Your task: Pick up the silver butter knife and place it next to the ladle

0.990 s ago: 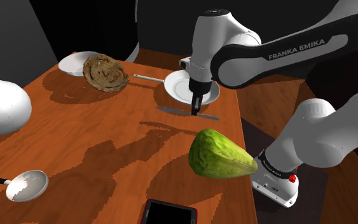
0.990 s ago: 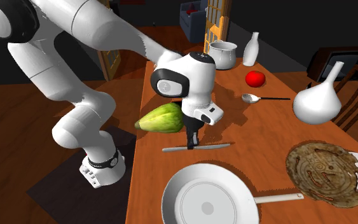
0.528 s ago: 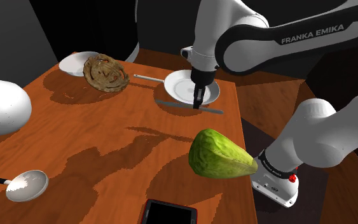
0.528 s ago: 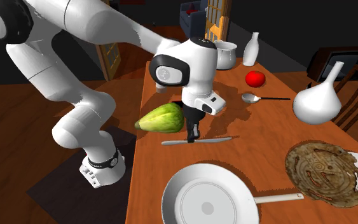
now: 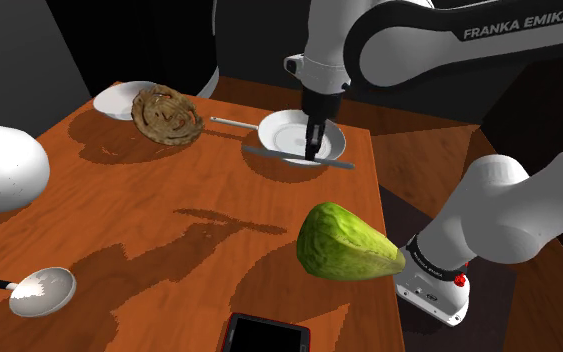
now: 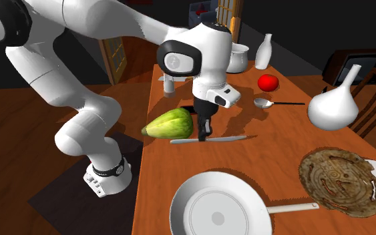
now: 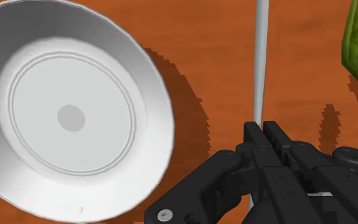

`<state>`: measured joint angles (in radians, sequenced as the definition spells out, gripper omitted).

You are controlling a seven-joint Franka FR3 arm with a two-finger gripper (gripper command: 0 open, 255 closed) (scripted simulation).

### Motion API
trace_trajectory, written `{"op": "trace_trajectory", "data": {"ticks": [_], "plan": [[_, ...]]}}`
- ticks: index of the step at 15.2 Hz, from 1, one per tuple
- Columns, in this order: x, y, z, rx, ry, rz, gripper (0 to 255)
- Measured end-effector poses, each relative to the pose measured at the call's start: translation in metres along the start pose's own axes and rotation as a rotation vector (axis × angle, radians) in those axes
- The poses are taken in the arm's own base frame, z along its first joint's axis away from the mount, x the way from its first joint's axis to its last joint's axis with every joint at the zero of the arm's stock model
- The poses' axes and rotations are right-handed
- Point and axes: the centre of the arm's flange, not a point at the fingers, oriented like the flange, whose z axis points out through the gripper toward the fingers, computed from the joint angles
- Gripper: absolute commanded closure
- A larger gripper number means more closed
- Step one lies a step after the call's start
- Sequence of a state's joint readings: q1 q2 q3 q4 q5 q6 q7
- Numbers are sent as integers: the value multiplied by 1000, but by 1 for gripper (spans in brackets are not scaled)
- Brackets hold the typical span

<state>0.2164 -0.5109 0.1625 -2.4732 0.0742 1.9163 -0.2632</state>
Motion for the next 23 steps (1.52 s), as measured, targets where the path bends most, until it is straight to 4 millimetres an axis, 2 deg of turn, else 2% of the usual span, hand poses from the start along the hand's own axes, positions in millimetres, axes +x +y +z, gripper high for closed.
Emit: {"op": "trace_trajectory", "data": {"ticks": [5, 7, 16, 19, 21, 23], "plan": [[41, -39, -8, -1, -1, 0, 255], [64, -56, -12, -1, 0, -1, 255], [150, -135, -10, -1, -1, -2, 255], [185, -162, -12, 0, 0, -2, 255], [199, -182, -13, 0, 0, -2, 255], [221, -194, -13, 0, 0, -2, 255]]}}
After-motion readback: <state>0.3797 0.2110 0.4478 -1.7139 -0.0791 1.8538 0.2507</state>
